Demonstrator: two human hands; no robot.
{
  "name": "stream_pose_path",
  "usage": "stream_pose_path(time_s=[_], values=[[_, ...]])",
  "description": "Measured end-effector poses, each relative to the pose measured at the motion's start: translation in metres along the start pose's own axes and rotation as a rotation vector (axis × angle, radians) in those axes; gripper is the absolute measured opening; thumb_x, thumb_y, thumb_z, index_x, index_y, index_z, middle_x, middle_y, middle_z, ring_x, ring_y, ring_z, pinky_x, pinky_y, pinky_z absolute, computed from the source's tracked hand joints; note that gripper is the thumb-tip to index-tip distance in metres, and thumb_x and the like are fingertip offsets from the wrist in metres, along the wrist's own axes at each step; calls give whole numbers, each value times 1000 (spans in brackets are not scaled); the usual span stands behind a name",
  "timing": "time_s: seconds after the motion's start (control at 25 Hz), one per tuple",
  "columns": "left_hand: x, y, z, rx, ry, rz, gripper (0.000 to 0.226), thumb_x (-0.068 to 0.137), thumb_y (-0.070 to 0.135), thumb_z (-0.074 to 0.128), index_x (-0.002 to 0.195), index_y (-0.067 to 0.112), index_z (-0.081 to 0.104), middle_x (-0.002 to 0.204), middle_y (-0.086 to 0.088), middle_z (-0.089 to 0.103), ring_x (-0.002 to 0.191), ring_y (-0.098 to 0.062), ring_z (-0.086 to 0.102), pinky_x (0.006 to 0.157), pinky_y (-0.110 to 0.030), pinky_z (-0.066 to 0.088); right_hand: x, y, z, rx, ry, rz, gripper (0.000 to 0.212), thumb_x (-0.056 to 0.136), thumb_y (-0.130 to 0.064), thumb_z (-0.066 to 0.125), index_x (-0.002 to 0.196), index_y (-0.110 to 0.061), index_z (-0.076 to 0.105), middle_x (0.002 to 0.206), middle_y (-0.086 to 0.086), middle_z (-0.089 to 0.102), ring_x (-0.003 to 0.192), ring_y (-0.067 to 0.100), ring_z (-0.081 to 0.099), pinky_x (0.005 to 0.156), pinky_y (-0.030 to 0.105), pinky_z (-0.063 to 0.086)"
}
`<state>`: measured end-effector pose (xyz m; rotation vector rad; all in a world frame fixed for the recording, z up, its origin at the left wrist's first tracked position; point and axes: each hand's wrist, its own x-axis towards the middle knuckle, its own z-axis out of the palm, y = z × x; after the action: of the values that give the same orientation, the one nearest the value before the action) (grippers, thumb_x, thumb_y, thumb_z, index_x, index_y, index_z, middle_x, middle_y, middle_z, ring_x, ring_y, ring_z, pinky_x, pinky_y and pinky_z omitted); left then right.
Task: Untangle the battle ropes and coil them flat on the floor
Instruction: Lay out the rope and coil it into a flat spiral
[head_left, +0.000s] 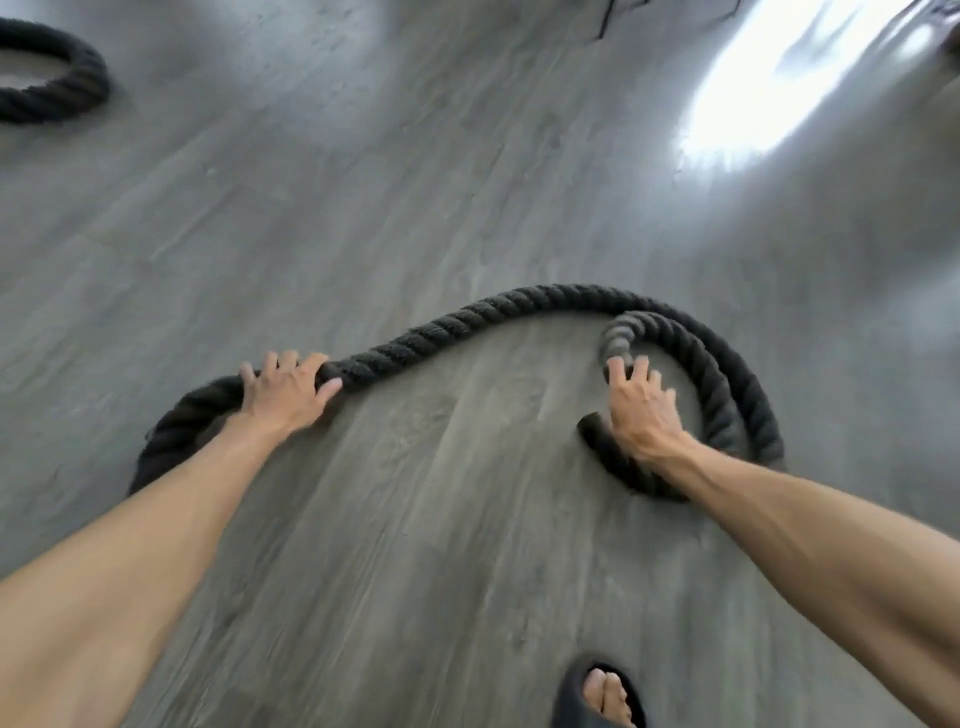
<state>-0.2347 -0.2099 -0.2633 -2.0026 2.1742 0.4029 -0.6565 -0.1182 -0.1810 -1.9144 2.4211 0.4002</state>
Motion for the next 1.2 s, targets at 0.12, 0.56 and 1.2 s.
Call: stream_pose_path(time_s=[0.12,0.56,1.2], values=[[-24,68,15,-127,-94,57,50,95,65,34,121,26,54,126,-11,58,120,-33,51,100,-54,37,32,68,-62,-14,215,156,56,88,-4,56,140,-9,37,129,25,49,115,46,51,92,58,46],[-88,232,26,-81,-468,458,66,88,69,49,105,8,67,112,-16,67,106,-34,63,85,-40,48,105,-26,-141,15,338,-458,40,86,-7,52,126,-8,53,112,19,61,105,39,54,83,48,46],[34,233,-57,-511,440,565,60,84,53,55,126,9,54,128,-8,61,130,-28,51,110,-52,35,83,-29,-104,131,271,-1133,41,86,1,53,126,-2,50,109,12,59,96,26,54,86,40,48]])
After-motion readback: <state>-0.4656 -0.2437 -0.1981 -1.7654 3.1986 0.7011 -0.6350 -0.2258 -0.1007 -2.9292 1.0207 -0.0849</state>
